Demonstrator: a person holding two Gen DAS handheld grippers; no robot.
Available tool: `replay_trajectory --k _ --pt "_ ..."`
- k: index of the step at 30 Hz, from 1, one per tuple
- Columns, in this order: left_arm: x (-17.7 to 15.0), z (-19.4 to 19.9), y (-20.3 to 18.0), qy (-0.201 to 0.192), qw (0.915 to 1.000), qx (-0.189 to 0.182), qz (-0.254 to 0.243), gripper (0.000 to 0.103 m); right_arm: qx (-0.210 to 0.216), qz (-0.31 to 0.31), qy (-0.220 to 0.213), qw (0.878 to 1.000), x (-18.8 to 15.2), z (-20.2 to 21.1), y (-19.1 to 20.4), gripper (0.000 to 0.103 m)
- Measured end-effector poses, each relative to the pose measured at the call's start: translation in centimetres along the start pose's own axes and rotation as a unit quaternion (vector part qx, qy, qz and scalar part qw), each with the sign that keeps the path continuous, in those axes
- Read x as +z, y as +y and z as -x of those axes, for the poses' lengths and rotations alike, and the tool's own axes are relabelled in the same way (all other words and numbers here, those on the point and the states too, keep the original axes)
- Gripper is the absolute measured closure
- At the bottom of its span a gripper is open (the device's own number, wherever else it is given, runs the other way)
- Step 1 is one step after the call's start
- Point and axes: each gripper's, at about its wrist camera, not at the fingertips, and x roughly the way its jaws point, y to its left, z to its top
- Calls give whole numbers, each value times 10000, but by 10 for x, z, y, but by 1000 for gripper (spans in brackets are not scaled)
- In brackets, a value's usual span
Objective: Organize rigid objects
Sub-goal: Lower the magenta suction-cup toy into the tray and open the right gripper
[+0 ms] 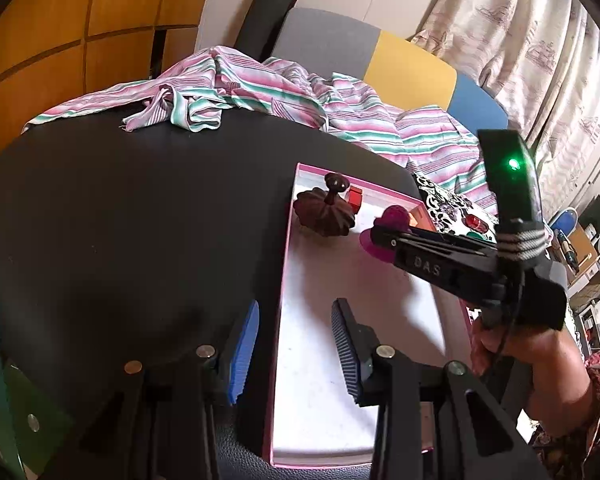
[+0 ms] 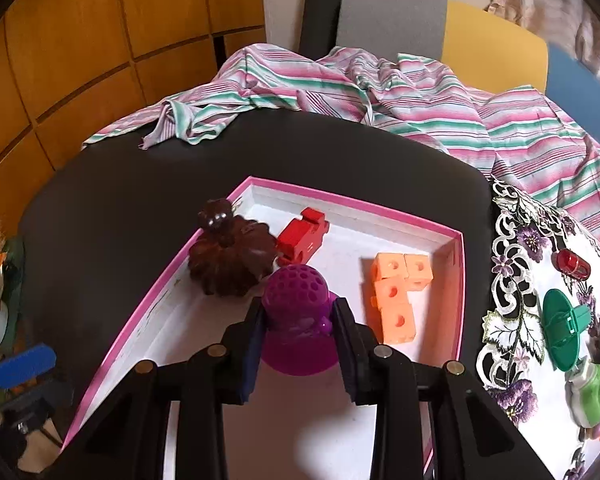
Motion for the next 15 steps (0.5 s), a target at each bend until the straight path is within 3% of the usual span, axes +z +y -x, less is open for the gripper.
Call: replay_trajectory --k 8,15 --pt "-1 0 -6 52 9999 -151 -33 65 179 -38 85 9998 -12 11 -5 60" --pt "-6 -5 -17 252 9992 -297 -83 65 294 -175 -26 9994 -32 34 -10 60"
